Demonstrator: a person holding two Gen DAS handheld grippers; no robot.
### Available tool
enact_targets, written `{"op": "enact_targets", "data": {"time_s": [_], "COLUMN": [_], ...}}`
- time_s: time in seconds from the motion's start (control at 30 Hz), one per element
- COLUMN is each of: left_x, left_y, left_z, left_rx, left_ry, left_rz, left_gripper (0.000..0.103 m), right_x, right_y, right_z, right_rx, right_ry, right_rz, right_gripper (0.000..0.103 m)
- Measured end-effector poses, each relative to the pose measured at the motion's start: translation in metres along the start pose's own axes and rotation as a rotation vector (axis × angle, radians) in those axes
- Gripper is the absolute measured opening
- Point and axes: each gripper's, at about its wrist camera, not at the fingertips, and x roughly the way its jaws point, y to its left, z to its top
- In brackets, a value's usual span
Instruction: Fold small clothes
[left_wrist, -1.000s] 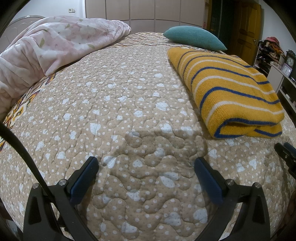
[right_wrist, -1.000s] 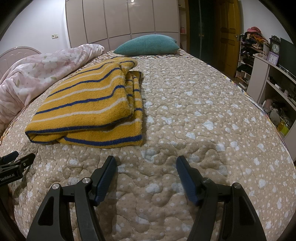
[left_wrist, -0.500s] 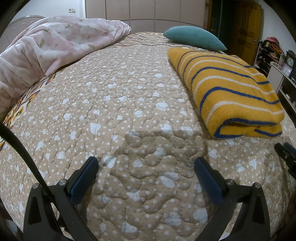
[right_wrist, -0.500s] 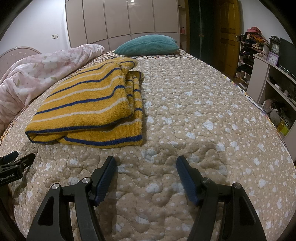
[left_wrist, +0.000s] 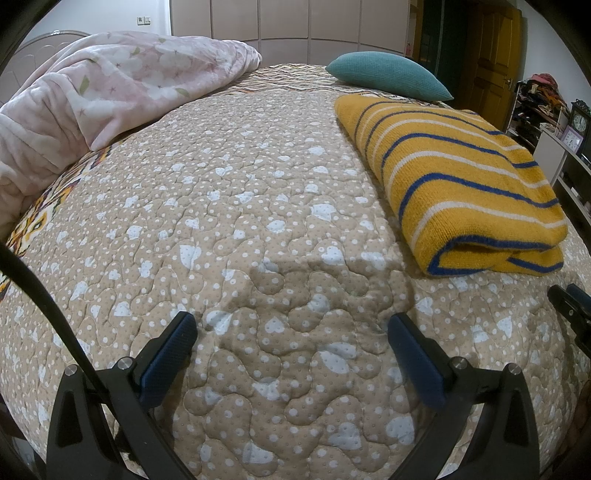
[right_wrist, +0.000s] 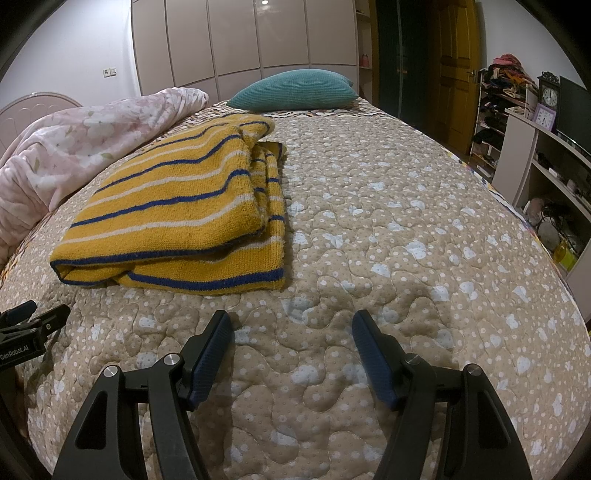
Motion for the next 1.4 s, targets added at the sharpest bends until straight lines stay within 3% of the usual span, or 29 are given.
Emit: {"op": "enact_targets", "data": {"time_s": [0.73,0.83,0.9,1.03,1.07,1.2,1.27,1.3,1.33,1.37,1.4], "left_x": [-0.001,-0.003,-0.008,-0.032,-0.035,-0.003,0.020,0.030,0.042,0.048,0.047], "left_y": [0.001,0.003,0.006,0.012,0.011,-0.017,-0.034,-0.040,-0.048,-0.053,-0.057], "left_z": [-0.001,0.001,0.005,0.024,0.029,0.064,0.073,0.075,0.077,0.079,0.082], "left_rx": [-0.002,-0.007,-0.021,-0.130,-0.139,-0.126,-0.137,-0.139,-0.136,-0.140,-0.149], "left_ry": [-0.003,0.013,0.038,0.004,-0.004,0.085,0.151,0.188,0.233,0.240,0.225], "left_rz": [-0.002,-0.028,-0.080,-0.325,-0.353,-0.469,-0.533,-0.560,-0.563,-0.538,-0.537], "left_gripper": [0.103,0.103,0.102,0.100,0.100,0.100,0.093,0.065,0.051,0.050,0.040], "right_x": [0.000,0.000,0.001,0.000,0.000,-0.001,0.000,0.000,0.000,0.000,0.000], "right_y": [0.000,0.000,0.000,0.000,0.000,0.000,0.000,0.000,0.000,0.000,0.000], "right_z": [-0.001,-0.001,-0.001,-0.001,-0.001,0.000,0.001,0.001,0.001,0.001,0.001], "right_rx": [-0.001,-0.003,-0.004,-0.001,-0.001,0.000,0.000,0.000,0.000,0.000,-0.001], "right_ry": [-0.002,-0.001,0.000,-0.003,-0.003,-0.002,-0.003,-0.003,-0.004,-0.003,-0.003], "right_rz": [0.002,0.000,0.000,0.003,0.005,0.016,0.018,0.017,0.017,0.016,0.016], "right_gripper": [0.073,0.073,0.073,0.073,0.074,0.076,0.076,0.076,0.076,0.076,0.076]}}
